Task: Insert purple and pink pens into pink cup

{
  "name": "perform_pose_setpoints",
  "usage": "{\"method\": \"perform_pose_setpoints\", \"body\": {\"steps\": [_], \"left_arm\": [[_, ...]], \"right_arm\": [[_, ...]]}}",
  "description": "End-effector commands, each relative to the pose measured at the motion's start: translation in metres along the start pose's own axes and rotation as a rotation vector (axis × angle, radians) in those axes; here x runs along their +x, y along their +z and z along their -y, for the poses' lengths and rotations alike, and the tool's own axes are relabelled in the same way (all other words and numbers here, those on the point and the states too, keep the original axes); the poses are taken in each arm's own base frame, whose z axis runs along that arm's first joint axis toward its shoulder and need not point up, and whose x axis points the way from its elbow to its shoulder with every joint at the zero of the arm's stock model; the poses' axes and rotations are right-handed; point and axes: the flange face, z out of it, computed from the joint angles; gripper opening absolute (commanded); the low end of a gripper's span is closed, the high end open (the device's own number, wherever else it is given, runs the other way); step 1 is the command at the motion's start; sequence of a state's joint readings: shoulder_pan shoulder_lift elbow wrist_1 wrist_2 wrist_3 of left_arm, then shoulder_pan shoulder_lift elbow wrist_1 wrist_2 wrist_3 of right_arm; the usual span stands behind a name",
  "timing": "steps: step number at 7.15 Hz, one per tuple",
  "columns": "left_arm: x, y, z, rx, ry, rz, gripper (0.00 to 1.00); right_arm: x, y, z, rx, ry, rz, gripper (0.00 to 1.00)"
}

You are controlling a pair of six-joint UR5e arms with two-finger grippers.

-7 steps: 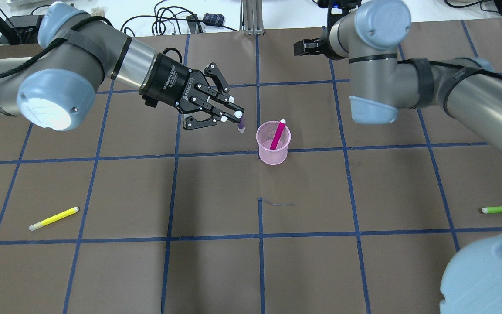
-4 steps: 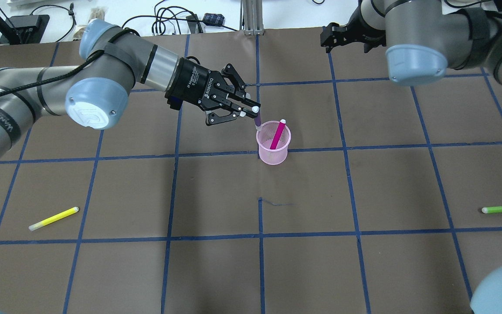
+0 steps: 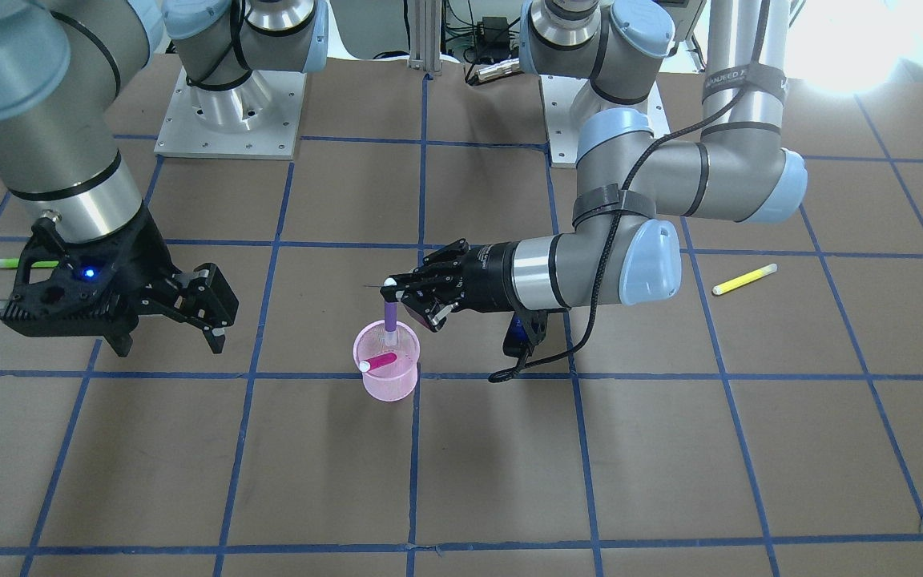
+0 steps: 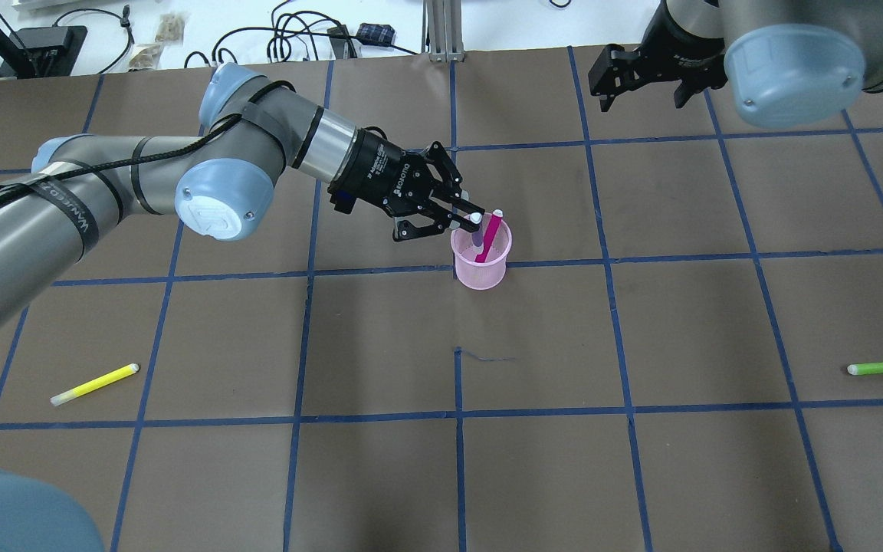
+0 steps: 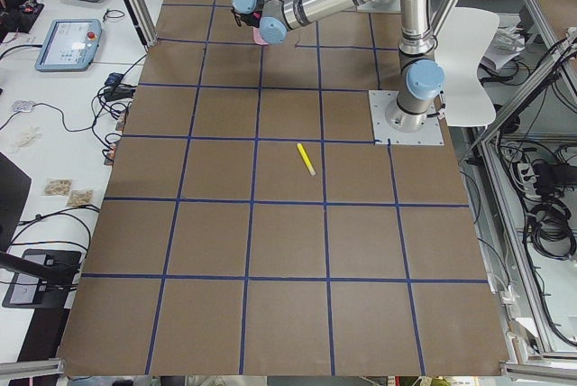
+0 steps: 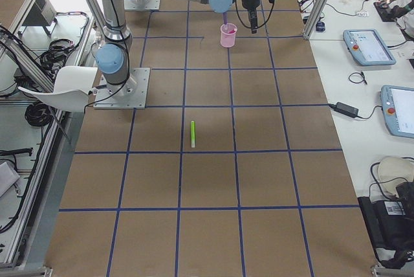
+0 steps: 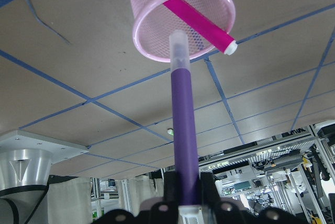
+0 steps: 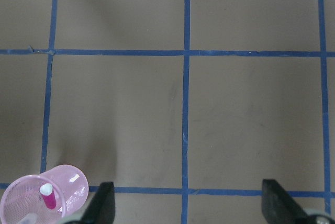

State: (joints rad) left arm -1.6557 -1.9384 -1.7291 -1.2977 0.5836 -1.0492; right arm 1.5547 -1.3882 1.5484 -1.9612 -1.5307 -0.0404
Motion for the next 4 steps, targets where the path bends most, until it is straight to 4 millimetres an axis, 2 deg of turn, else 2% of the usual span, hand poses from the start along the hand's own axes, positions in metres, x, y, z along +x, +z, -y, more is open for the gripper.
{"method": "perform_pose_setpoints", "body": {"steps": [1, 2, 4], "left_arm": [[0.002, 0.001, 0.002, 0.001, 0.003, 0.001, 0.84], [0.004, -0.001, 0.0, 0.003, 0.011, -0.003, 0.99], [0.005, -0.017, -0.011, 0.019, 0.035, -0.028, 1.0]], "right_arm": [[0.0, -0.018, -0.014, -0.049, -0.001, -0.004, 1.0], [0.001, -0.017, -0.019, -0.078, 0.0, -0.005, 1.0], [-0.001, -0.015, -0.022, -0.085, -0.003, -0.006, 1.0]]}}
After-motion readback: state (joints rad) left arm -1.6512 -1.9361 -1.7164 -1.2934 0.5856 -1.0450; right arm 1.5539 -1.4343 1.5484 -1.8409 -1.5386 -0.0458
